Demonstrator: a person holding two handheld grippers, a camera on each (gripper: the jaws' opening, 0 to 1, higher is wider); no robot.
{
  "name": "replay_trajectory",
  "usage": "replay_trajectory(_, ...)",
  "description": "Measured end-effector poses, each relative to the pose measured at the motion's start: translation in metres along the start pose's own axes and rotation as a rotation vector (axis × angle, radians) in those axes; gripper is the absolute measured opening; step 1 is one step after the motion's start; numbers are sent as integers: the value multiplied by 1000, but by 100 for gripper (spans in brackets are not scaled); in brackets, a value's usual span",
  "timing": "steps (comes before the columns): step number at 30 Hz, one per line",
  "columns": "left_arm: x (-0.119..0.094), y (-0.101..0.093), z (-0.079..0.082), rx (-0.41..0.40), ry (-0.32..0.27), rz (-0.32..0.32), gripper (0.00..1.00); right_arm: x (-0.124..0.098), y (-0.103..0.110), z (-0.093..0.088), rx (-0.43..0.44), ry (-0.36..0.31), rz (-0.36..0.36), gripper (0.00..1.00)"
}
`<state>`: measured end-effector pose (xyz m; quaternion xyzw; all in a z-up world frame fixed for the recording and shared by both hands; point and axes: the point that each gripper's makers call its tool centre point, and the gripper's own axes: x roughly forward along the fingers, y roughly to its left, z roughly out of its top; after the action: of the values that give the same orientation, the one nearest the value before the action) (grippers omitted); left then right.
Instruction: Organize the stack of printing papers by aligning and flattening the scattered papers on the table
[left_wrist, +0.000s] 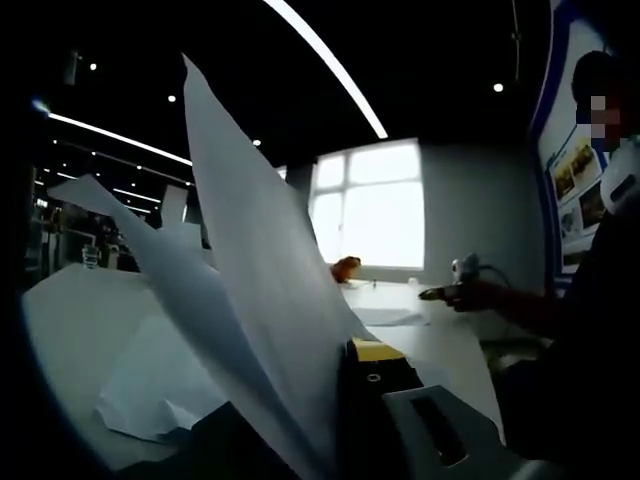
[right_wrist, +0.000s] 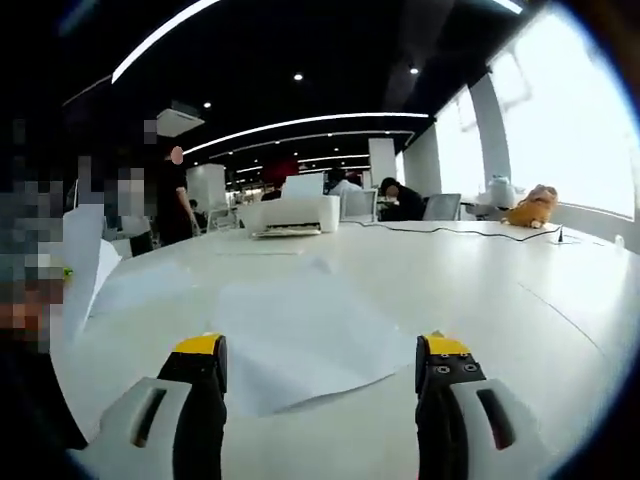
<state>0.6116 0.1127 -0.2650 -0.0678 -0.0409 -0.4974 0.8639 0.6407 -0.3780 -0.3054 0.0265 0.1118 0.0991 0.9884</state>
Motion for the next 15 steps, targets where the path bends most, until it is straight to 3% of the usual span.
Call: replay_trajectory(15,-1,0,0,1,1,1,8,26,-13,-4,-61,19,-44,72)
